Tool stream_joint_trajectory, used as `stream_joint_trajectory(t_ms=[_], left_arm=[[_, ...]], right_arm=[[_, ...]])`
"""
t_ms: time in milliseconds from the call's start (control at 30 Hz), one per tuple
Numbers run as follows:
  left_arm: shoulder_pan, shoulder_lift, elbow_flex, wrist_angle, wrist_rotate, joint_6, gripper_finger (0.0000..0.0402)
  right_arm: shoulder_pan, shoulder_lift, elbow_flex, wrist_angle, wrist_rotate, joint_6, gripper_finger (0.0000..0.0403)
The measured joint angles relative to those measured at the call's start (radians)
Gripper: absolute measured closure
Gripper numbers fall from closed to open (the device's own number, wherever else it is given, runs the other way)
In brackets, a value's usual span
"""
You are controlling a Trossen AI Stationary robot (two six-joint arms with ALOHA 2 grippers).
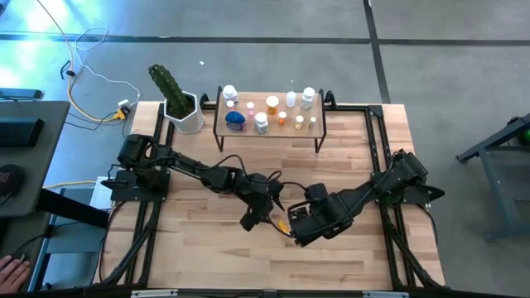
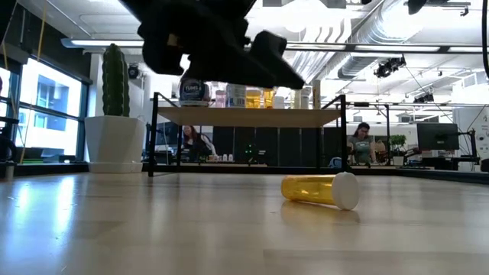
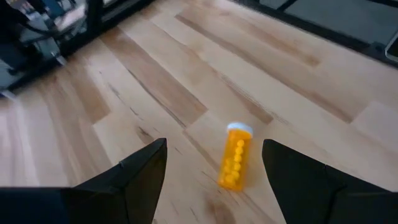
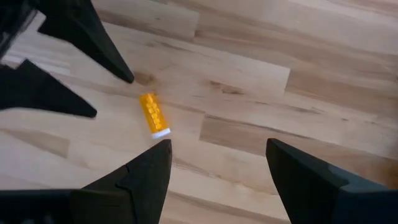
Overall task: Pick and place medicine bottles onto shelf by color
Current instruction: Put the orange small pill bottle on the shelf
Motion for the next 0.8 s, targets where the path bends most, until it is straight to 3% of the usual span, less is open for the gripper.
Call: stream_joint_trajectory(t_ms=[500,800], left_arm=[[-0.03,0.059,0.002,-0.009,0.051,0.0,0.0149],[-0.054,0.136,0.003,0.082,0.046,0.038,0.0149]], right_arm=[[-0.002,0.0,0.0,0.0,0.021,0.016,0.0151],[-0.002,0.0,0.0,0.0,0.021,0.019,0.0151]])
